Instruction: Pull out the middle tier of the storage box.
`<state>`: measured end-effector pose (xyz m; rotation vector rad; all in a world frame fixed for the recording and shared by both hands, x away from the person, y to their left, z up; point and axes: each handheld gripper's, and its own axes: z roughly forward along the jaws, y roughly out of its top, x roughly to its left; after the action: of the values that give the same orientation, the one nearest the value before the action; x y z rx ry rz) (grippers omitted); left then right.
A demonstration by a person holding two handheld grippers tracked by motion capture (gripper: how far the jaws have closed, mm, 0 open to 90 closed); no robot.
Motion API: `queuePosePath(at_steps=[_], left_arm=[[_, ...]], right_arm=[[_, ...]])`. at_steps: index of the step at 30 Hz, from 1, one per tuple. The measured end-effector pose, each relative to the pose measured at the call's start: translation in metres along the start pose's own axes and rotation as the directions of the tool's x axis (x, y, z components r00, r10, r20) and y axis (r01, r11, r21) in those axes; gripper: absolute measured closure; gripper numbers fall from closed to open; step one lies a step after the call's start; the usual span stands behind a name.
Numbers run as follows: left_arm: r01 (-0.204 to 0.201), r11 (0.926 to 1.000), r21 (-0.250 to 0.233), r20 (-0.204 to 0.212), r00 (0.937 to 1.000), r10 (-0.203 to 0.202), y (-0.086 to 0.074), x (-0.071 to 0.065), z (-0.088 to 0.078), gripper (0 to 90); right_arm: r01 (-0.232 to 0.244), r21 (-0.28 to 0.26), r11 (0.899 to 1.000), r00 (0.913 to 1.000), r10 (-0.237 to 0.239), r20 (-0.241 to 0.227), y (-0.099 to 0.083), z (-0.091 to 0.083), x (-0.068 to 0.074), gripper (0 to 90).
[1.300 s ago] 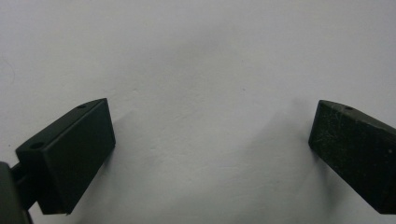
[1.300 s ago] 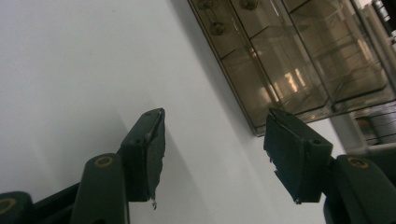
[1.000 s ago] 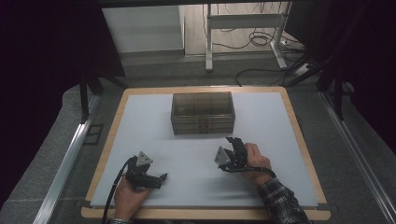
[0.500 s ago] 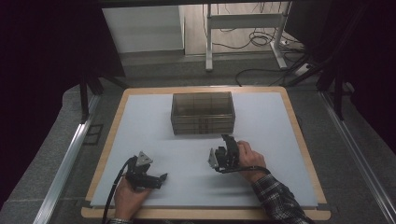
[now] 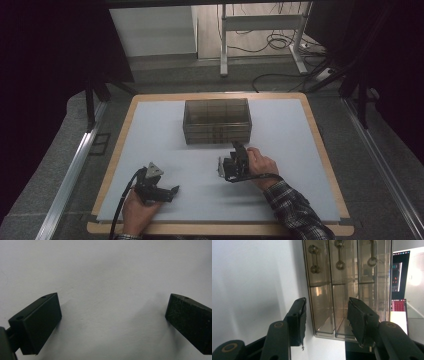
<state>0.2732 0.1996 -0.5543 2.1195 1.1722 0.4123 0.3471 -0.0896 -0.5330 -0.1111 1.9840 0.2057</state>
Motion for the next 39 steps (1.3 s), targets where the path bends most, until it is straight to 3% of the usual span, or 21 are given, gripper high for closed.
queuePosePath(at_steps=[11, 18, 33, 34, 35, 37, 39], left_arm=[[0.000, 1.0000, 0.000, 0.000, 1.0000, 0.000, 0.000, 0.000, 0.000, 0.0], [0.000, 1.0000, -0.001, 0.000, 1.0000, 0.000, 0.000, 0.000, 0.000, 0.0], [-0.001, 1.0000, 0.000, 0.000, 1.0000, 0.001, 0.000, 0.000, 0.000, 0.1], [-0.001, 1.0000, 0.000, 0.000, 1.0000, 0.001, 0.000, 0.000, 0.000, 0.0], [-0.001, 1.0000, 0.000, 0.000, 1.0000, 0.001, 0.000, 0.000, 0.000, 0.0], [-0.001, 1.0000, 0.001, -0.001, 1.0000, 0.001, 0.000, 0.000, 0.000, 0.1], [-0.001, 1.0000, 0.001, -0.001, 1.0000, 0.001, 0.000, 0.000, 0.000, 0.1]], right_arm=[[0.074, 0.022, 0.997, 0.9961, -0.075, 0.047, 0.010, 0.010, 0.002, 56.5], [0.094, 0.009, 0.996, 0.9941, -0.095, 0.053, 0.016, 0.019, 0.002, 61.2], [0.102, 0.012, 0.995, 0.9914, -0.103, 0.081, 0.026, 0.032, -0.002, 69.6], [0.102, 0.005, 0.995, 0.9893, -0.102, 0.105, 0.027, 0.033, -0.001, 70.1], [0.099, -0.002, 0.995, 0.9929, -0.099, 0.066, 0.027, 0.035, -0.003, 70.9], [0.103, 0.007, 0.995, 0.9906, -0.103, 0.090, 0.029, 0.035, -0.003, 71.4], [0.104, 0.012, 0.994, 0.9909, -0.105, 0.084, 0.030, 0.037, -0.004, 71.9]])
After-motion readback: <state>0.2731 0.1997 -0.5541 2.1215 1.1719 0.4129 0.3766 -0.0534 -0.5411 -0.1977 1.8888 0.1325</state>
